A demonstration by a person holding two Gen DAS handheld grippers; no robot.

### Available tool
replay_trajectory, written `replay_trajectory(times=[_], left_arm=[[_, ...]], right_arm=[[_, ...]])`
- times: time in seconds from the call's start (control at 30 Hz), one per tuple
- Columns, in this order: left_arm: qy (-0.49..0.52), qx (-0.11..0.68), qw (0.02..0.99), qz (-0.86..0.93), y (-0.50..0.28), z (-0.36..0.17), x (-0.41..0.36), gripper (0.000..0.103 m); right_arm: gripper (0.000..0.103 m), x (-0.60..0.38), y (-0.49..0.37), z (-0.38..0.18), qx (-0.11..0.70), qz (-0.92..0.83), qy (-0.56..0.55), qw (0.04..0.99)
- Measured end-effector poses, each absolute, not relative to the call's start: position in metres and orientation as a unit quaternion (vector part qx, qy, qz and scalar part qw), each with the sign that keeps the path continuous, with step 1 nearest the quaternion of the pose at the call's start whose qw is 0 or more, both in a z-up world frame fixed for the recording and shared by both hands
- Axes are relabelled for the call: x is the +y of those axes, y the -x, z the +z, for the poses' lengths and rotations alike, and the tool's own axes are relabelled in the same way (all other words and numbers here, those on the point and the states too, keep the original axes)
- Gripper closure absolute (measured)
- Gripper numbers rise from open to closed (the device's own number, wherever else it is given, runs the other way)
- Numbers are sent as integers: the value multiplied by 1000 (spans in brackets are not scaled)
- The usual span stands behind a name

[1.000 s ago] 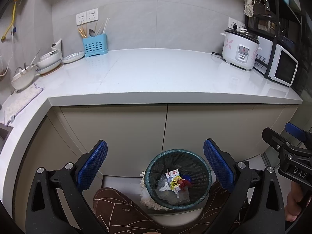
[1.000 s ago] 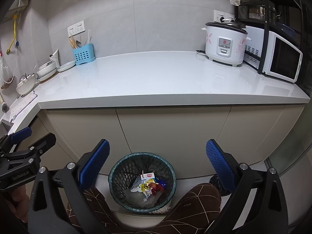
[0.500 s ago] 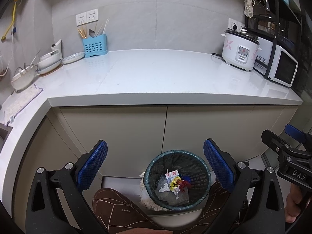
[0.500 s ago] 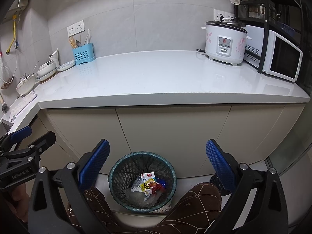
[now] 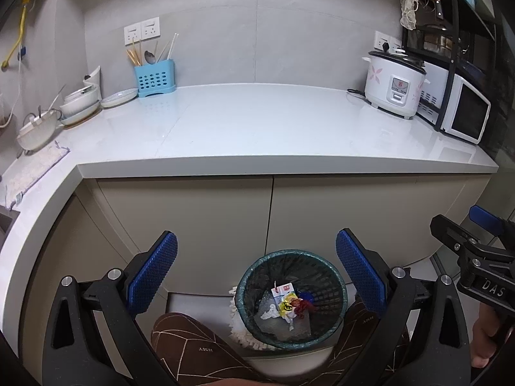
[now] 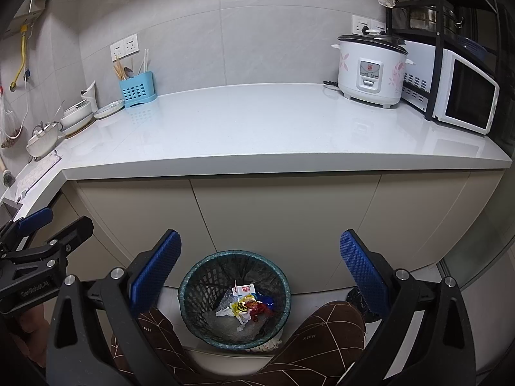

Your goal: Collect trash

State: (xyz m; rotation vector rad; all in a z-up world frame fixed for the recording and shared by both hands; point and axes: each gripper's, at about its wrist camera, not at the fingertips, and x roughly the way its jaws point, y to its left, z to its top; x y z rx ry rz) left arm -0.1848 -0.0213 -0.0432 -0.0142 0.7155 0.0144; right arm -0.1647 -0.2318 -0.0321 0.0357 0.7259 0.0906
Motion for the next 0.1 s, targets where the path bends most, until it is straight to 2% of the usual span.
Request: replay_trajectory(times=[0.1], left_arm=[[11, 353, 936, 5, 185, -44, -21, 6]], right_arm=[[8, -232, 165, -32, 355, 45, -17, 934]])
